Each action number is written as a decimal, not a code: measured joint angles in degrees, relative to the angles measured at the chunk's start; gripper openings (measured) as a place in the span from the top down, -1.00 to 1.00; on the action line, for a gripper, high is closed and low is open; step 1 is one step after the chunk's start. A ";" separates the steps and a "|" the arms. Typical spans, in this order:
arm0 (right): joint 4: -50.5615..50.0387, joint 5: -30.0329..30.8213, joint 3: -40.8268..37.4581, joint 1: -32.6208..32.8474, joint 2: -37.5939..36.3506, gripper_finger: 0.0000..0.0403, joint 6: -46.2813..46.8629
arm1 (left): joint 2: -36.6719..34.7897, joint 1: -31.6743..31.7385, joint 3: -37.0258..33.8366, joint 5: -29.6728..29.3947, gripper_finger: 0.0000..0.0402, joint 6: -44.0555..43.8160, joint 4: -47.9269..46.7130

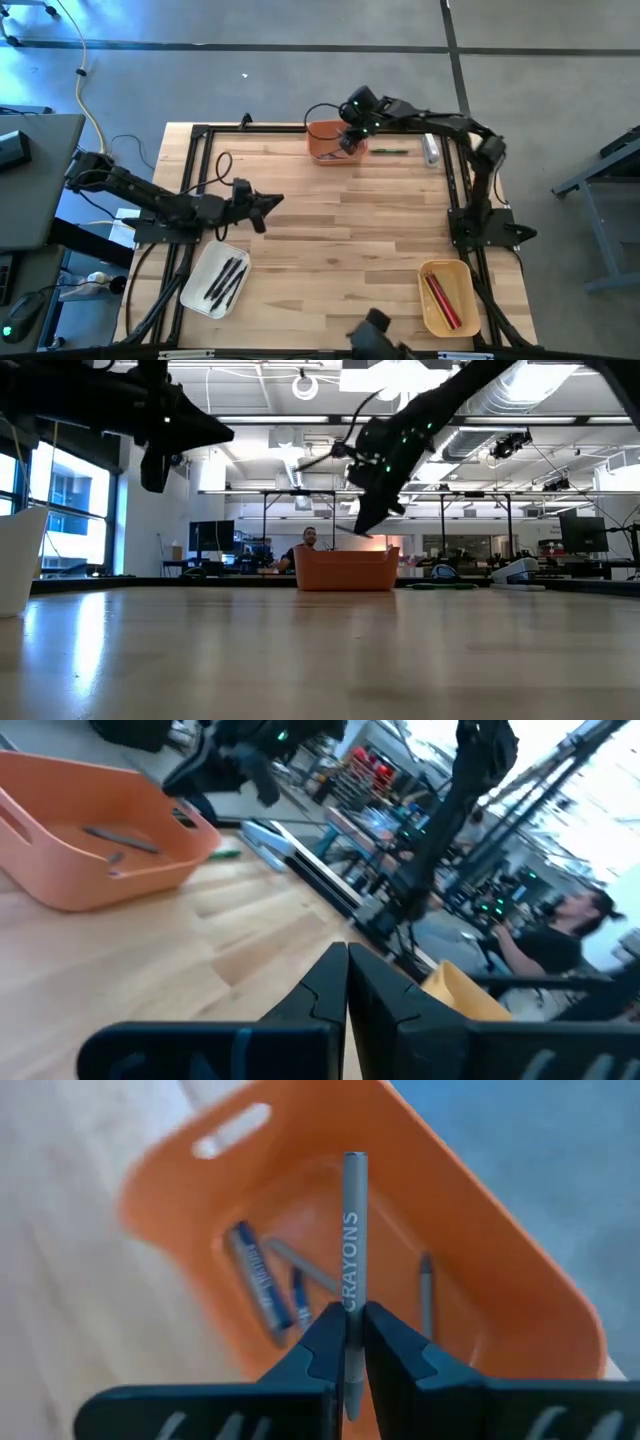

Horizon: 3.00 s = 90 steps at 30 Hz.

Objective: Sort crayons/erasers/pens/pencils in bins
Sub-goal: Put the gray crayon into the orange bin, then put the green pen into the white bin

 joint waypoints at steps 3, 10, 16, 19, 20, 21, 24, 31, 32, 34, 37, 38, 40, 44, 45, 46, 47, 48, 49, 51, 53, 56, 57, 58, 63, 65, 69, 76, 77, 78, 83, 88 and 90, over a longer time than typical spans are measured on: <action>-1.49 -1.52 4.30 -1.67 5.47 0.93 -2.37 | 0.00 1.83 0.00 0.01 1.00 0.00 -0.05; -8.97 -1.78 13.56 -2.71 15.19 0.93 -8.02 | 0.02 4.70 0.00 0.01 1.00 0.00 -0.84; -10.63 -1.34 17.52 -2.71 18.80 0.91 -8.83 | 0.04 6.48 0.00 0.03 1.00 0.00 -1.25; -11.52 -1.30 18.61 -2.71 18.88 0.80 -9.86 | 0.04 7.20 0.00 0.03 1.00 0.00 -1.25; -11.92 -1.30 18.96 -2.71 18.88 0.75 -9.94 | 0.04 7.44 0.00 0.03 1.00 0.00 -1.32; -12.68 -1.28 19.41 -2.72 18.88 0.69 -9.95 | 0.04 7.62 0.00 0.03 1.00 0.00 -1.42; -14.19 -1.24 21.38 -2.92 18.88 0.53 -10.89 | 0.04 8.35 0.00 0.03 1.00 0.00 -2.02; -26.42 -1.61 31.01 -3.05 17.80 0.54 -19.95 | 0.04 9.28 0.00 0.25 1.00 0.00 -2.64; -28.81 -1.79 32.72 -3.04 17.13 0.60 -21.33 | 0.04 9.28 0.00 0.25 1.00 0.00 -2.64; -32.68 -3.45 34.80 -3.26 15.11 0.74 -24.33 | 0.04 9.28 0.00 0.25 1.00 0.00 -2.63; -34.46 -9.75 34.42 -4.67 11.72 0.95 -26.64 | 0.04 9.26 0.00 0.25 1.00 0.00 -2.64; -34.23 -11.49 33.30 -5.41 10.43 0.97 -26.59 | 0.04 9.26 0.00 0.25 1.00 0.00 -2.64; -33.68 -11.51 30.00 -6.73 7.50 0.95 -26.59 | 0.04 9.26 0.00 0.24 1.00 0.09 -2.64; -30.41 -10.09 17.77 -8.54 0.62 0.99 -27.00 | 0.04 9.26 0.00 0.25 1.00 0.43 -2.84; -28.92 -9.77 13.88 -8.77 -1.52 0.99 -26.94 | 0.04 9.26 0.00 0.24 1.00 0.42 -2.86; -27.13 -9.53 9.51 -9.09 -4.11 0.99 -26.82 | 0.04 9.26 0.00 0.25 1.00 0.42 -2.84; -25.56 -9.10 5.23 -9.38 -6.53 1.00 -26.78 | 0.04 9.26 0.00 0.25 1.00 0.43 -2.85; -24.03 -8.57 1.18 -9.81 -8.87 1.00 -26.77 | 0.04 9.26 0.00 0.25 1.00 0.41 -2.86; -22.80 -8.35 -2.68 -10.19 -11.02 1.00 -26.62 | 0.04 9.26 0.00 0.25 1.00 0.33 -2.87; -21.09 -7.09 -9.04 -10.69 -14.39 1.00 -26.37 | 0.04 9.26 0.00 0.35 1.00 0.07 -2.99; -19.34 -4.73 -13.68 -10.84 -16.19 1.00 -26.00 | 0.04 9.26 0.00 1.47 1.00 0.03 -2.97; -17.81 -2.41 -17.18 -10.84 -15.10 1.00 -25.98 | 0.04 9.26 0.00 2.84 1.00 0.00 -3.05; -17.08 -1.66 -17.42 -10.88 -14.07 1.00 -25.97 | 0.04 9.26 0.00 3.27 1.00 0.01 -3.12; -16.38 -1.01 -17.41 -10.88 -12.96 1.00 -25.96 | 0.04 9.26 0.00 3.51 1.00 0.01 -3.29; -15.79 1.06 -13.41 -10.86 -7.13 0.99 -25.98 | 0.04 9.26 0.00 4.55 1.00 0.00 -3.78; -15.97 1.42 -11.13 -10.86 -5.07 0.95 -28.22 | 0.04 9.26 0.00 4.55 1.00 0.00 -3.90; -17.77 1.71 -6.95 -10.86 -0.99 0.73 -32.03 | 0.04 9.26 0.00 4.55 1.00 0.02 -3.98; -19.99 4.17 -3.49 -10.84 4.89 0.20 -35.01 | 0.04 9.26 0.00 4.55 1.00 0.02 -4.00; -19.72 5.01 -3.15 -10.84 5.36 0.14 -35.21 | 0.04 9.26 0.00 4.55 1.00 0.02 -4.00; -19.42 5.84 -2.82 -10.84 5.72 0.09 -35.53 | 0.04 9.26 0.00 4.55 1.00 0.02 -4.01; -18.34 6.46 -2.44 -10.91 7.65 0.02 -37.14 | 0.04 9.26 0.00 4.51 1.00 0.02 -4.15; -17.08 7.29 -2.44 -10.89 9.90 0.07 -37.99 | 0.04 9.26 0.00 4.47 1.00 0.04 -4.20; -16.57 8.73 -2.44 -10.75 10.05 0.11 -38.00 | 0.04 9.26 0.00 4.44 1.00 0.02 -4.22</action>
